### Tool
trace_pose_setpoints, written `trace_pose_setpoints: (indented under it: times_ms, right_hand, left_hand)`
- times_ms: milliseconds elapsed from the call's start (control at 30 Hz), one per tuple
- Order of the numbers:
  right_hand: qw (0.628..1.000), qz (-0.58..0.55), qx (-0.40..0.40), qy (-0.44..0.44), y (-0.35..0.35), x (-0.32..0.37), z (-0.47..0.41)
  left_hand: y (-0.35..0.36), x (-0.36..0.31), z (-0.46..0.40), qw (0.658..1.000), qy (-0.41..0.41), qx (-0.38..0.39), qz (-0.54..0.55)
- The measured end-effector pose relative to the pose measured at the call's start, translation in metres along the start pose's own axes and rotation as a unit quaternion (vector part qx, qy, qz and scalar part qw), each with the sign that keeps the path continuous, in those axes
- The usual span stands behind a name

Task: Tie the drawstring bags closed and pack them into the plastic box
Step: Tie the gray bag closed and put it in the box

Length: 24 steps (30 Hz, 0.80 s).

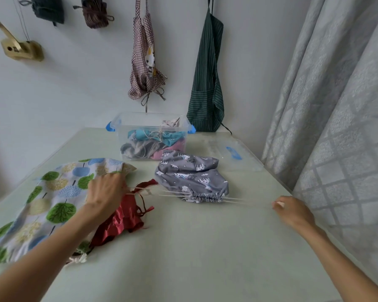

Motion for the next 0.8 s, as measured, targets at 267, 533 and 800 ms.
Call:
trace_pose_setpoints:
  times_ms: [267,533,800]
  right_hand:
    - [0.991,0.048,-0.009,-0.126,0.002,0.069,0.02]
    - [0.986,-0.087,0.056,-0.127,0.032,0.102,0.039]
    - [0.959,-0.125,0.0,-0.255,0.02,0.085,0.028]
  left_hand:
    - [-0.03,-0.048,-0.008,0.966,0.099,0.157,0.179]
    - [0.025,-0.117,0.011,0.965,0.135,0.165,0.151]
    - [0.005,-0.091,0.004,0.943,0.301,-0.018,0.139]
Point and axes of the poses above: each hand's wrist, its own z-axis away from the middle knuckle, its own y-axis out of the palm, x = y × z, the point moved 1 cm from there along -z, towards the middle knuckle, and after that the axes turned 1 degree about -x, right-handed, at the moved point
